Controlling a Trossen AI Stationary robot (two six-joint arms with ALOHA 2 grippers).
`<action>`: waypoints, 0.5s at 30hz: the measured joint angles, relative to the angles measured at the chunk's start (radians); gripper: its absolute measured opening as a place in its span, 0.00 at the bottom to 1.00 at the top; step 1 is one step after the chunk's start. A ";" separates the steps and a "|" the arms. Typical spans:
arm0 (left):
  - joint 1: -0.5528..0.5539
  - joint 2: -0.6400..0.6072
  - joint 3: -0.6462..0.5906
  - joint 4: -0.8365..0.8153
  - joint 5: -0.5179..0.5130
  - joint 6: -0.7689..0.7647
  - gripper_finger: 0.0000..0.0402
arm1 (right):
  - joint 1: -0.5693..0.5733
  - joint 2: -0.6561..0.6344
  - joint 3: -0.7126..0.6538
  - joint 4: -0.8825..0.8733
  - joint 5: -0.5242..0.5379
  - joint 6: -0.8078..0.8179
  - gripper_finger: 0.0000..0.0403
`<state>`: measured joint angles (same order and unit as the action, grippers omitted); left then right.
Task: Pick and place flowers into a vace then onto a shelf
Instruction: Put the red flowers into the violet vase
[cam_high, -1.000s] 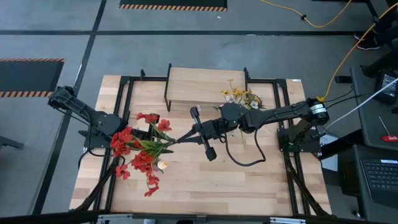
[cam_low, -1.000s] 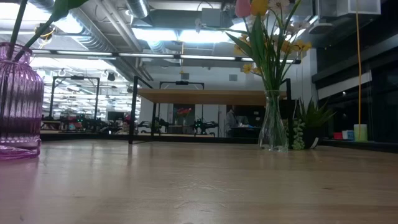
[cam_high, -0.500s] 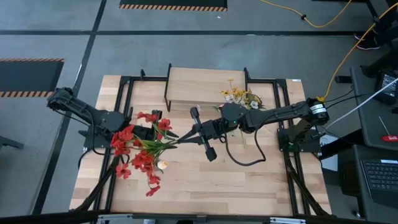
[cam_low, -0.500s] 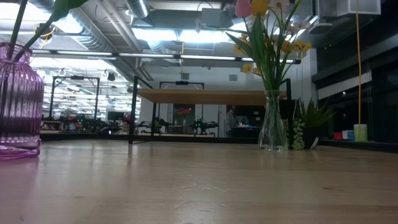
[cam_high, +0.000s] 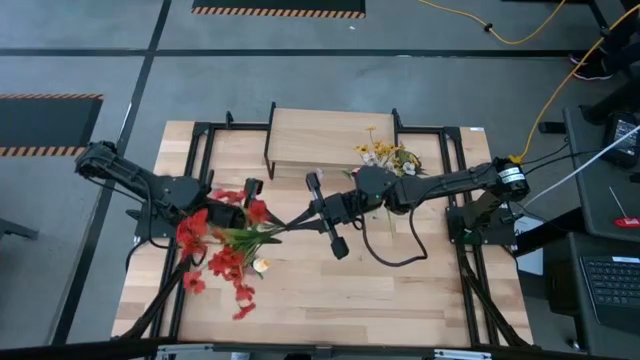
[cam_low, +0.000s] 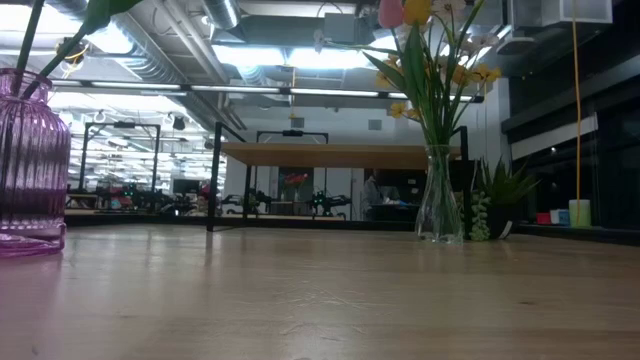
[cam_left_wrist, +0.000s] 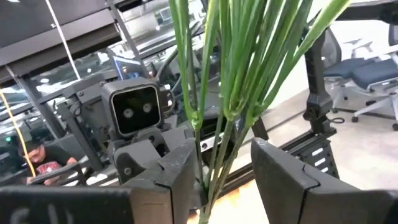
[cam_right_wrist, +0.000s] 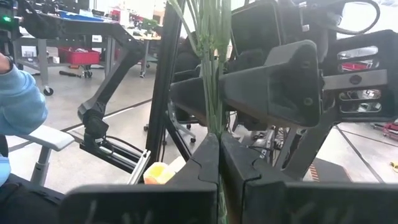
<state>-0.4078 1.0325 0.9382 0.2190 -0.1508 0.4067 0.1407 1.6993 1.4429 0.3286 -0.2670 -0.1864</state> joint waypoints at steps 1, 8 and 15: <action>0.005 0.000 0.000 -0.006 0.000 0.000 0.37 | 0.000 0.000 0.000 0.000 0.001 0.000 0.00; 0.050 0.029 0.000 -0.006 0.064 0.000 0.36 | -0.001 0.000 0.000 0.000 0.002 0.002 0.00; 0.065 0.032 0.000 0.018 0.115 0.011 0.28 | -0.001 0.000 0.000 -0.003 0.000 0.020 0.00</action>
<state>-0.3431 1.0646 0.9379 0.2367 -0.0353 0.4178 0.1402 1.6993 1.4429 0.3256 -0.2670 -0.1661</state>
